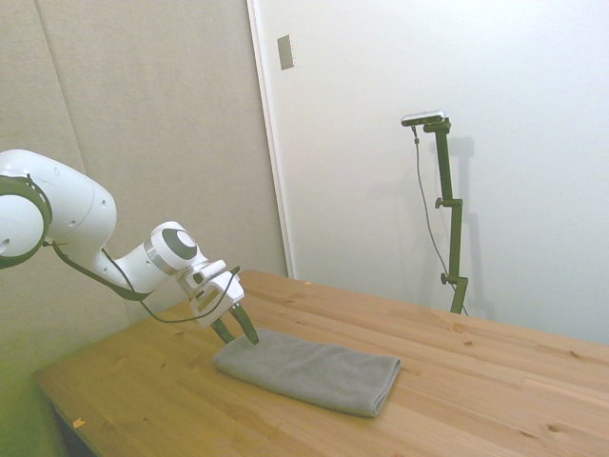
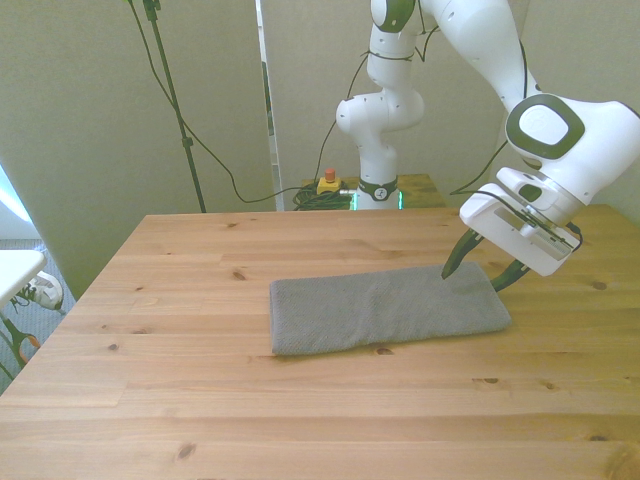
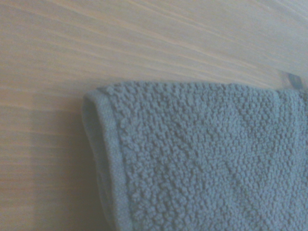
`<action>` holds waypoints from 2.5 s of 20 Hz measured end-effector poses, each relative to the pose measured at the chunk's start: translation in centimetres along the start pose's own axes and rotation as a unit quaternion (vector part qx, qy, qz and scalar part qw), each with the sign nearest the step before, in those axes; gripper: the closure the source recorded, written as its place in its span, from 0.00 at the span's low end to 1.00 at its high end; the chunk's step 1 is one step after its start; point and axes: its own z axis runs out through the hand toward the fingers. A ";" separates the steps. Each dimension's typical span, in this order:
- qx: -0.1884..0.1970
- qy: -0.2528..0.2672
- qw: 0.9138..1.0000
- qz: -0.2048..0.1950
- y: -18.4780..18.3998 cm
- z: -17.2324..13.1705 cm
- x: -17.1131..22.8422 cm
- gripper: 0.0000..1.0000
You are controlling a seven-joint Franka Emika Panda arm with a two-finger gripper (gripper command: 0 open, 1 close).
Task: Fold the towel
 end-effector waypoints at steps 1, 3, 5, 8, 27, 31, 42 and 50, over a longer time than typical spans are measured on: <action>0.002 0.000 1.000 0.000 0.0 0.0 0.0 1.00; 0.009 -0.001 1.000 -0.001 0.0 0.0 -0.1 1.00; 0.015 -0.001 1.000 -0.002 -0.1 0.0 -0.3 1.00; 0.016 -0.002 1.000 -0.005 0.0 0.2 -0.5 1.00; 0.068 0.009 0.996 0.055 3.8 -2.2 4.3 1.00; 0.089 0.007 0.992 0.092 7.0 -2.5 8.8 1.00; 0.115 -0.033 0.979 0.163 18.3 0.9 17.7 1.00; 0.160 -0.072 0.966 0.188 24.1 5.1 22.0 1.00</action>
